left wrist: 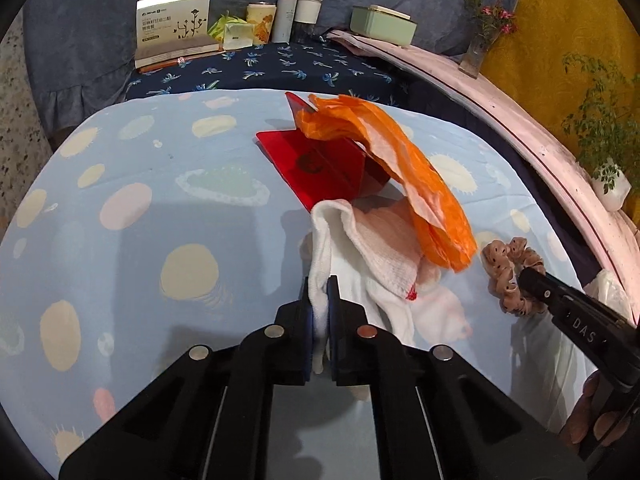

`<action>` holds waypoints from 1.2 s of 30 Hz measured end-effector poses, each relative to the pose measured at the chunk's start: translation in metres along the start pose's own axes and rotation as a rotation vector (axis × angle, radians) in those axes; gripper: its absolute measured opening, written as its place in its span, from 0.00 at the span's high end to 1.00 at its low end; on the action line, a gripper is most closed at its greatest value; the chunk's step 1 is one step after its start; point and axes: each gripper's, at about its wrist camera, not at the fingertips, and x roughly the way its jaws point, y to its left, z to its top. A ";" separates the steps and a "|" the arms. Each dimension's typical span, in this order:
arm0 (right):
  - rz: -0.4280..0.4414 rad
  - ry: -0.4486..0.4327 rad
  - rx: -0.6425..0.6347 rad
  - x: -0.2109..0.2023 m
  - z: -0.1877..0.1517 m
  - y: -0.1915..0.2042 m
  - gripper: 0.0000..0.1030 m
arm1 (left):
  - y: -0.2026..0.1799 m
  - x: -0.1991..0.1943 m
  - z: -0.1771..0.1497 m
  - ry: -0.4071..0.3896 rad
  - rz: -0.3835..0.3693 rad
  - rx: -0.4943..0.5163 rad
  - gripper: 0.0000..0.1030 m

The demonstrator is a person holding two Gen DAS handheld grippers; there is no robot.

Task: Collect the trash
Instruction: 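Grasp the pinkish-brown scrunchie with the right gripper while the left grasps the white glove, then carry the scrunchie and white glove over the white bin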

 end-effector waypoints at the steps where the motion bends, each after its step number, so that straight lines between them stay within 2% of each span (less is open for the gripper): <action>1: 0.003 -0.006 0.001 -0.005 -0.002 -0.001 0.87 | -0.002 -0.003 -0.003 0.002 -0.002 0.001 0.95; 9: 0.017 -0.078 0.024 -0.058 -0.004 -0.013 0.87 | -0.015 -0.042 -0.011 -0.025 -0.027 -0.002 0.95; 18: 0.012 -0.163 0.059 -0.114 -0.002 -0.038 0.87 | -0.054 -0.091 -0.009 -0.090 -0.059 0.059 0.95; 28: -0.011 -0.251 0.119 -0.170 -0.005 -0.087 0.87 | -0.130 -0.131 -0.009 -0.143 -0.134 0.164 0.95; 36: -0.056 -0.296 0.190 -0.203 -0.016 -0.145 0.87 | -0.208 -0.149 -0.018 -0.158 -0.208 0.285 0.95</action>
